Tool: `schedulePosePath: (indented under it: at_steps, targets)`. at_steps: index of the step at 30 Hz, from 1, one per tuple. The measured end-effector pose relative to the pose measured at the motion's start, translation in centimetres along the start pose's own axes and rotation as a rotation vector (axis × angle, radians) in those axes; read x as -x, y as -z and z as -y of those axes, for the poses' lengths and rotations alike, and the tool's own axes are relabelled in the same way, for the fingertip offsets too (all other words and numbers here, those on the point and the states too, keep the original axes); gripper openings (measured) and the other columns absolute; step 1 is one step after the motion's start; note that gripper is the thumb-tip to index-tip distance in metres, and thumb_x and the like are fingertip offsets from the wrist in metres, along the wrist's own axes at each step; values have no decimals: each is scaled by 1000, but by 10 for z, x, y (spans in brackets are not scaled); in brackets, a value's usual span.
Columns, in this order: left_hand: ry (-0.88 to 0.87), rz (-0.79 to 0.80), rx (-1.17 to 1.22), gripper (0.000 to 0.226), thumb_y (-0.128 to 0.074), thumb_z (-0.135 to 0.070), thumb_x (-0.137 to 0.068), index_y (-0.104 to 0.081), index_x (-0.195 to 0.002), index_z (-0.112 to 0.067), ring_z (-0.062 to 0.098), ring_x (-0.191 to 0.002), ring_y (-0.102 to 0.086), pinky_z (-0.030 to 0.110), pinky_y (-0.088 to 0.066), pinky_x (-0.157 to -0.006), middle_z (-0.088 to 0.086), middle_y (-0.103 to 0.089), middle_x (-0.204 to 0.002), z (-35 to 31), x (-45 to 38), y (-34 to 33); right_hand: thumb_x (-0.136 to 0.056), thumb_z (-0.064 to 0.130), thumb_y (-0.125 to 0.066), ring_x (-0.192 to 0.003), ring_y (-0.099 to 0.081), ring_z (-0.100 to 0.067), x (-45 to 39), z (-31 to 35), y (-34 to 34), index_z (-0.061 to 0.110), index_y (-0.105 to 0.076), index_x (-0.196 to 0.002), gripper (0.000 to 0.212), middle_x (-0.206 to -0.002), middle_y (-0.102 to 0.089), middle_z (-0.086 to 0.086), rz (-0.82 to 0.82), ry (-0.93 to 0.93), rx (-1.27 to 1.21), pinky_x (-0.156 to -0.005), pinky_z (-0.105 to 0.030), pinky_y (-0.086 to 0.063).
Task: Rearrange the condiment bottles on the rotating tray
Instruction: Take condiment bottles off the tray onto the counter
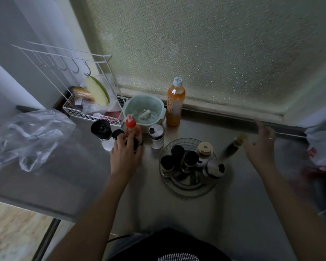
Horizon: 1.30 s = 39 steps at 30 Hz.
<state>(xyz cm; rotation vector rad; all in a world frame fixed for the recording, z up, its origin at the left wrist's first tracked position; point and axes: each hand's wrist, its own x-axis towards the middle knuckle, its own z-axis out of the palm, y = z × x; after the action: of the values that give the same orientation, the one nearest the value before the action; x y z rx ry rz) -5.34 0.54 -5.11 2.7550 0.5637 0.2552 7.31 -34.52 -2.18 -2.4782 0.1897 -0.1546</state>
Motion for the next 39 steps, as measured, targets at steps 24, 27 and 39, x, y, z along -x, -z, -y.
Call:
schedulePosePath:
  at_steps: [24,27,39]
  targets:
    - [-185,71,340,28,-50,-24,-85,-44,-106,-7,36,-86,-53,44,-51,-74,20,-45,-107,-30,36,3,-91,14,-53,-91,-56,-22,34,57,-44,26,-54,-120,31,-107,-58,-6,446,227,-81,-78,-38,-48]
    - [-159,55,363,33,-59,-18,-87,-48,-114,-2,36,-98,-53,41,-48,-84,20,-42,-117,-41,24,8,-93,11,-49,-108,-55,-25,28,58,-47,26,-53,-126,36,-125,-55,-8,534,208,-122,-91,-41,-48]
    - [-358,212,311,38,-57,-28,-89,-49,-122,-12,30,-101,-55,33,-46,-81,13,-45,-123,-69,8,0,-93,26,-45,-118,-53,-24,28,151,-68,34,-47,-128,36,-131,-57,-3,520,476,82,-96,-47,-45]
